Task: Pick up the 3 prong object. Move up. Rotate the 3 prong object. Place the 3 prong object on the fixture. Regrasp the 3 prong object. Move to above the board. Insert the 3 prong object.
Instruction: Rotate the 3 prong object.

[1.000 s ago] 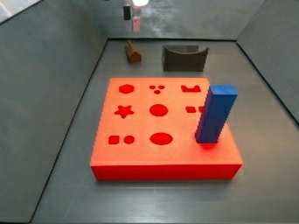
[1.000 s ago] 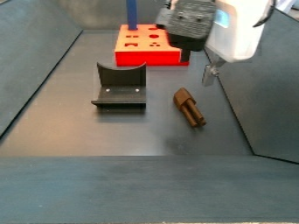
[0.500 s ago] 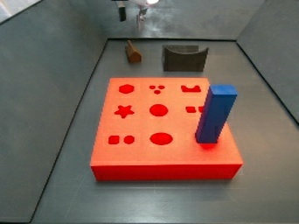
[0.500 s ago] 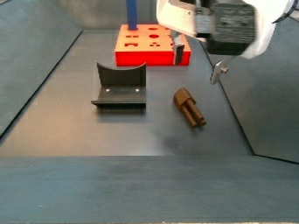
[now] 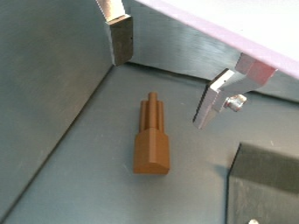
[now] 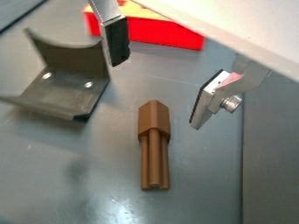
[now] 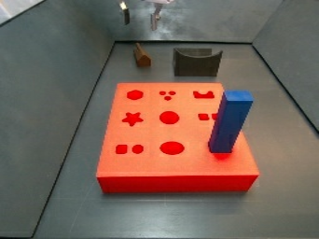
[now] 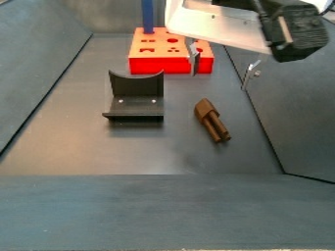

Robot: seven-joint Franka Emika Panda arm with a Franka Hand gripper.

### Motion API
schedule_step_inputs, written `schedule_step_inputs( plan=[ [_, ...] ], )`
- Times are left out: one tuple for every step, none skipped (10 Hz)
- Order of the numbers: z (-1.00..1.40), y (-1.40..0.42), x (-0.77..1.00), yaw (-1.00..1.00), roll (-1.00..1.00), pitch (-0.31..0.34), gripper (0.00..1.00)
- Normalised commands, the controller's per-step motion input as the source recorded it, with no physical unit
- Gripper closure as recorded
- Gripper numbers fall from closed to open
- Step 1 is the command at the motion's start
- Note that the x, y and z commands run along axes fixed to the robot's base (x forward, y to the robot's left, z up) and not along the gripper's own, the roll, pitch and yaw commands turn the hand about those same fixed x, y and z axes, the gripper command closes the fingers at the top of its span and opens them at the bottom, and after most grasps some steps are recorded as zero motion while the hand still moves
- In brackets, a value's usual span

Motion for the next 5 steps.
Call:
schedule_step_inputs(
  plan=[
    [-0.03, 0.01, 0.04, 1.00, 0.01, -0.020, 0.00],
    [-0.03, 0.01, 0.04, 1.00, 0.01, -0.024, 0.00],
    [-0.03, 0.01, 0.04, 1.00, 0.01, -0.029, 0.00],
    [-0.03, 0.01, 0.04, 0.96, 0.01, -0.037, 0.00],
    [-0.03, 0.01, 0.04, 0.80, 0.01, -0.037, 0.00]
  ],
)
